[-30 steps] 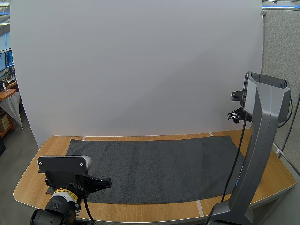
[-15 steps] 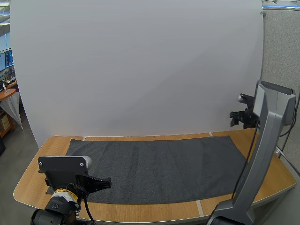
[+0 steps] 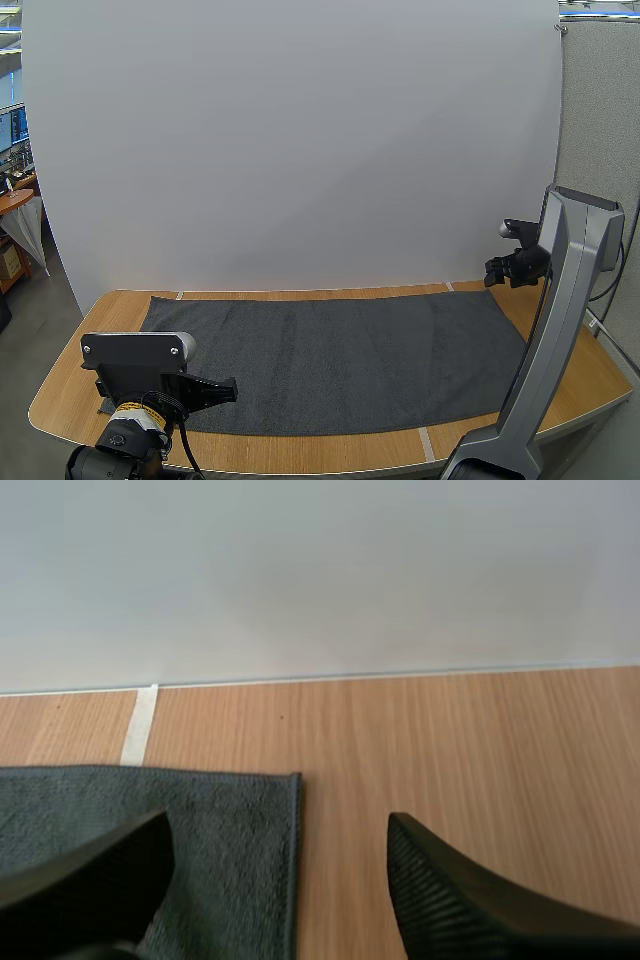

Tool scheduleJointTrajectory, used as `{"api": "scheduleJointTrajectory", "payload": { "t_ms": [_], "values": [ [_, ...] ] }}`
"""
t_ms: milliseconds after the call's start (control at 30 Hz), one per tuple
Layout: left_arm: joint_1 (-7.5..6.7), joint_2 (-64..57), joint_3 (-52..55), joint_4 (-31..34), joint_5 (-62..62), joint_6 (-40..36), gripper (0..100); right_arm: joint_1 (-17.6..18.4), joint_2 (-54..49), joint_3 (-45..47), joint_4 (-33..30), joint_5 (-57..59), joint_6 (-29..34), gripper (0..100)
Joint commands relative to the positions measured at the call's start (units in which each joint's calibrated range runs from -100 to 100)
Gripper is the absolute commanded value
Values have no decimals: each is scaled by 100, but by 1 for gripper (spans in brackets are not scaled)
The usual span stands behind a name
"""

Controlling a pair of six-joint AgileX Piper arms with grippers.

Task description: Fold the towel

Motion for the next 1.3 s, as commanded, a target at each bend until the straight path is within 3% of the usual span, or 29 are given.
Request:
{"api": "scheduleJointTrajectory", "payload": {
  "t_ms": [0,1267],
  "values": [
    [-11,-26,0,32,-119,-31,0,-13,122,-310,39,432,-91,100],
    [-11,-26,0,32,-119,-31,0,192,705,-632,1,1204,-292,100]
  ]
}}
